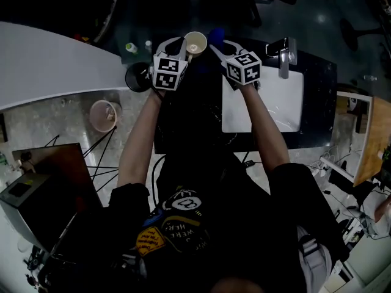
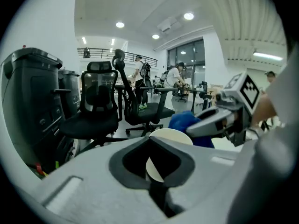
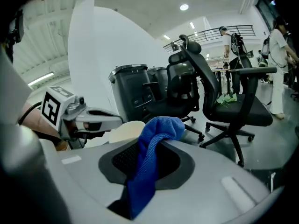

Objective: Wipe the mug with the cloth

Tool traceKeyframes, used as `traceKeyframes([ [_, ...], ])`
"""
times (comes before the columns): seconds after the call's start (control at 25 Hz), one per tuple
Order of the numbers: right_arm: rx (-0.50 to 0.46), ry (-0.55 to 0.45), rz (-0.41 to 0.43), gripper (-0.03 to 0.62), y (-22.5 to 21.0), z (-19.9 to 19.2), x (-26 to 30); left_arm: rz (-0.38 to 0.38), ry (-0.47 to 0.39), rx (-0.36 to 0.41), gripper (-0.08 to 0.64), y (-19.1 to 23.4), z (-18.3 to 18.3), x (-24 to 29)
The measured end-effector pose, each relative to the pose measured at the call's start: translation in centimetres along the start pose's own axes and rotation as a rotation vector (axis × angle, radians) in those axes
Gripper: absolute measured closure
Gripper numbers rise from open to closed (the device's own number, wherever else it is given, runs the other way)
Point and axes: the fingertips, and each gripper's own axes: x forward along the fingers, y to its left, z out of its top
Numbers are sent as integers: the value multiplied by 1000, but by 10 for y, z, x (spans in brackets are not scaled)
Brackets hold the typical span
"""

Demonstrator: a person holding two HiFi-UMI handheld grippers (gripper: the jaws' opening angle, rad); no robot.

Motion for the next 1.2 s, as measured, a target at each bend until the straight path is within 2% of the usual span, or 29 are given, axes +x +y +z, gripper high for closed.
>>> traceKeyframes([
  [0.12, -35, 39, 43, 511, -10, 11, 18, 16, 15, 73, 555, 0, -1, 2],
  [0.2, -82, 90, 70, 525, -10, 3, 26, 24, 13, 49, 555, 0, 0, 2],
  [0.32, -220, 202, 75, 514, -6, -30, 31, 38, 0, 4, 555, 1, 0, 1],
  [0.4, -283, 214, 61, 512, -3, -39, 28, 44, -3, -6, 555, 1, -1, 0],
  [0.6, -279, 99, 25, 513, 21, -13, -3, 48, -4, -22, 555, -3, -2, -3],
  [0.72, -264, 69, 45, 514, 46, -14, -17, 60, -10, -38, 555, -5, -4, -7],
  [0.84, -220, 61, 72, 514, 64, -28, -12, 77, -16, -58, 555, -7, -5, -9],
  [1.0, -165, 88, 81, 514, 67, -53, 6, 109, -26, -93, 555, -6, -7, -12],
  [1.12, -149, 123, 87, 514, 67, -70, 14, 111, -31, -104, 555, -9, -9, -14],
  [1.2, -148, 115, 79, 514, 65, -68, 12, 98, -32, -113, 555, -10, -8, -15],
])
